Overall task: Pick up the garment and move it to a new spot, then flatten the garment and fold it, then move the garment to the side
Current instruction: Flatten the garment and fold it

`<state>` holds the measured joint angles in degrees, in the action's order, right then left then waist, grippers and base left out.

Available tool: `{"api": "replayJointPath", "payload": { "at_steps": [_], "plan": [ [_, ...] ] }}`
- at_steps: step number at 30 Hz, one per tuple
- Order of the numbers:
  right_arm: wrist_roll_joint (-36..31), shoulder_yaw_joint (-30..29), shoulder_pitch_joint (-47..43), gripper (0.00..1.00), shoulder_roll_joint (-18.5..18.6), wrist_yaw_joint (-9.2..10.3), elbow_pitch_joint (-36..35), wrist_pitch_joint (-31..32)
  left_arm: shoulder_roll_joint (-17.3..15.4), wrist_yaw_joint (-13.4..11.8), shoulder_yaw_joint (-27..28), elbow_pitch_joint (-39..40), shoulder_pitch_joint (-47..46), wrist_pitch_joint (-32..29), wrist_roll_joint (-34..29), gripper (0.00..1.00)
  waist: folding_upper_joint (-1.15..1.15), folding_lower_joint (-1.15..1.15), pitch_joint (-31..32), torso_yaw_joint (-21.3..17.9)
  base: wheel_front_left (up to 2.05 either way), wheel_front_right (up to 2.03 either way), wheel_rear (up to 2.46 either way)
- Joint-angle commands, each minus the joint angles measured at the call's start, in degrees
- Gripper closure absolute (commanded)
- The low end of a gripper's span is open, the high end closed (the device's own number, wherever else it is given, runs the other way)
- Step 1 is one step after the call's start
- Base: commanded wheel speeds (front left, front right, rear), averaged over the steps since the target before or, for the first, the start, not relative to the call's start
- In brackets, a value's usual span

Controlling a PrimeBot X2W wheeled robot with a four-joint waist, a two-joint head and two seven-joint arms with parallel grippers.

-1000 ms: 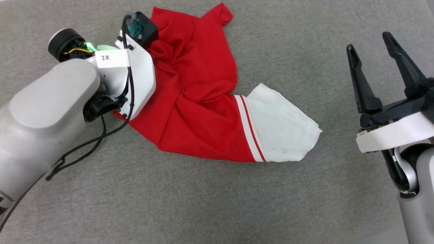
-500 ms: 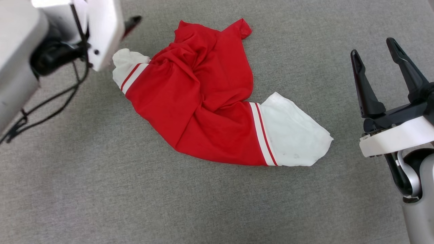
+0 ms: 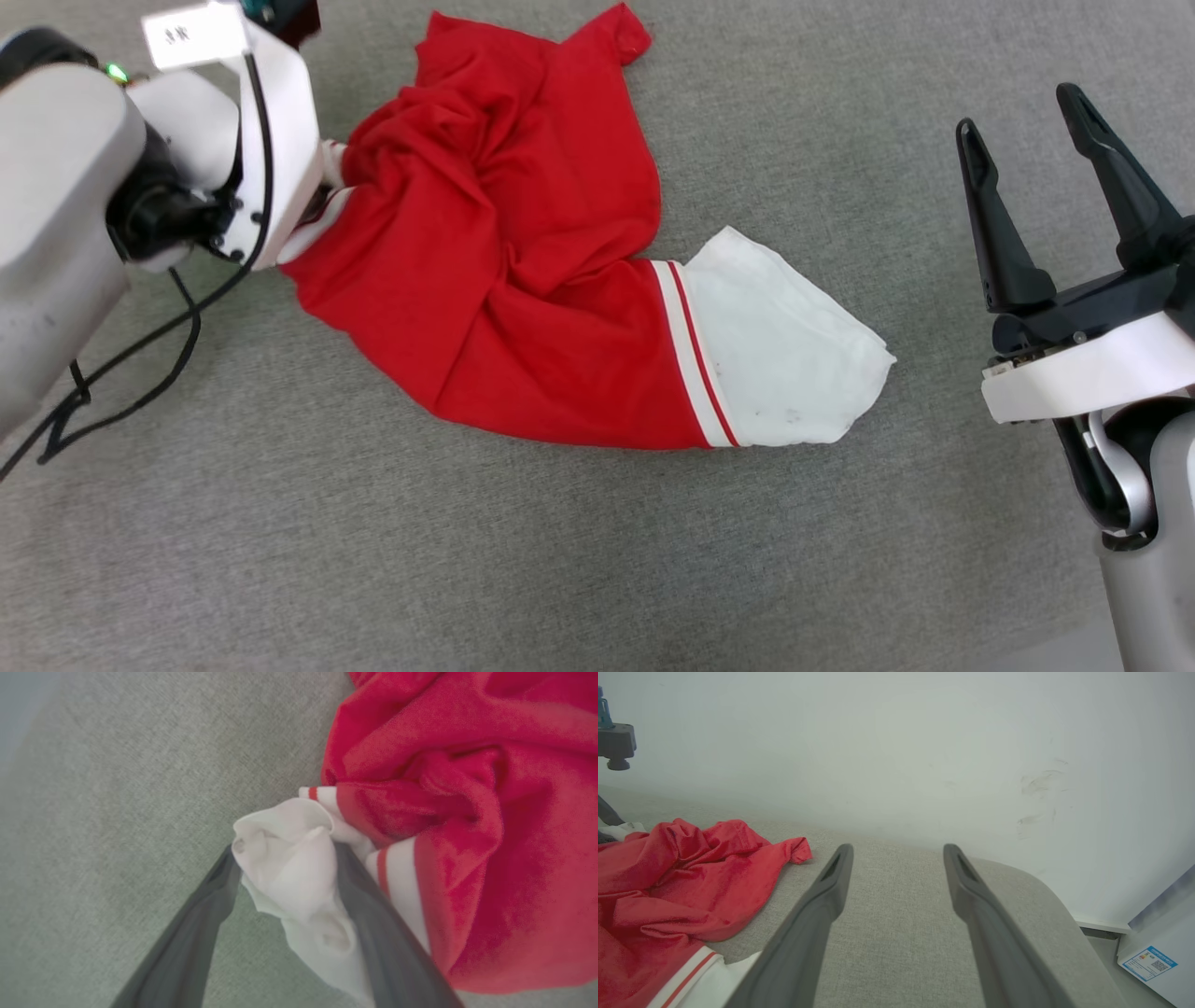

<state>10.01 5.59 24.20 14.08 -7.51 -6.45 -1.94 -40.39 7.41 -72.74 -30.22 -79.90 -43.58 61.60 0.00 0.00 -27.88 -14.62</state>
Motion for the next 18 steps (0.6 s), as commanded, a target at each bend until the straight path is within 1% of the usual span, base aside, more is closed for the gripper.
{"api": "replayJointPath", "payload": {
  "at_steps": [1, 3, 5, 6, 7, 9, 12, 13, 15, 18],
  "plan": [
    [-0.4, -0.1, 0.9, 0.0, -0.4, 0.04, 0.1, -0.4, -0.1, 0.0, -0.3, -0.2, 1.7, -1.6, -1.1, 0.0, 0.0, 0.0, -0.8, -0.7, 0.0, 0.0, 0.0],
    [-0.4, -0.2, 1.0, 0.0, -0.4, 0.04, 0.3, -0.6, -0.5, 0.0, -0.9, -0.1, 3.9, -4.4, -2.4, 0.0, 0.0, 0.0, -1.1, -0.9, 0.0, 0.0, 0.0],
    [-0.5, -0.2, 1.2, 0.0, -0.5, 0.04, 0.5, -0.7, -0.9, 0.1, -1.3, 0.4, 5.9, -5.8, -3.1, 0.0, 0.0, 0.0, -1.2, -1.0, 0.0, 0.0, 0.0],
    [-0.5, -0.3, 1.3, 0.0, -0.5, 0.03, 0.6, -0.7, -1.0, 0.1, -1.4, 0.7, 6.3, -5.2, -3.1, 0.56, 0.0, 0.0, -1.1, -0.9, 0.0, 0.0, 0.0],
    [-0.7, -0.6, 1.2, 0.0, -0.4, 0.04, 0.7, -0.7, -1.0, 0.1, -1.5, 0.9, 6.4, -4.7, -3.3, 0.99, 0.0, 0.0, -1.0, -0.7, 0.0, 0.0, 0.0],
    [-0.7, -0.8, 0.9, 0.0, -0.2, 0.04, 0.9, -0.7, -1.2, 0.1, -1.3, 1.6, 5.6, -2.7, -3.9, 1.0, 0.0, 0.0, -0.4, -0.1, 0.0, 0.0, 0.0],
    [-0.9, -1.0, 0.4, 0.0, 0.0, 0.04, 1.2, -0.8, -1.5, 0.0, -0.3, 2.9, 3.6, 2.6, -4.2, 1.0, 0.0, 0.0, 1.2, 1.3, 0.0, 0.0, 0.0],
    [-0.9, -1.0, 0.4, 0.0, 0.0, 0.04, 1.2, -0.8, -1.5, 0.0, -0.3, 2.9, 3.6, 2.6, -4.2, 1.0, 0.0, 0.0, 1.2, 1.3, 0.0, 0.0, 0.0],
    [-0.9, -1.2, -0.4, 0.0, 0.3, 0.03, 1.4, -0.6, -1.4, 0.0, 0.3, 4.4, 3.2, 6.7, -4.1, 1.0, 0.0, 0.0, 2.6, 2.6, 0.0, 0.0, 0.0],
    [-0.7, -1.4, -1.5, 0.0, 0.7, 0.03, 1.6, -0.4, -2.8, 0.0, 0.6, 6.6, 4.8, 11.2, -3.4, 1.0, 0.0, 0.0, 4.9, 4.7, 0.0, 0.0, 0.0]
  ]
}}
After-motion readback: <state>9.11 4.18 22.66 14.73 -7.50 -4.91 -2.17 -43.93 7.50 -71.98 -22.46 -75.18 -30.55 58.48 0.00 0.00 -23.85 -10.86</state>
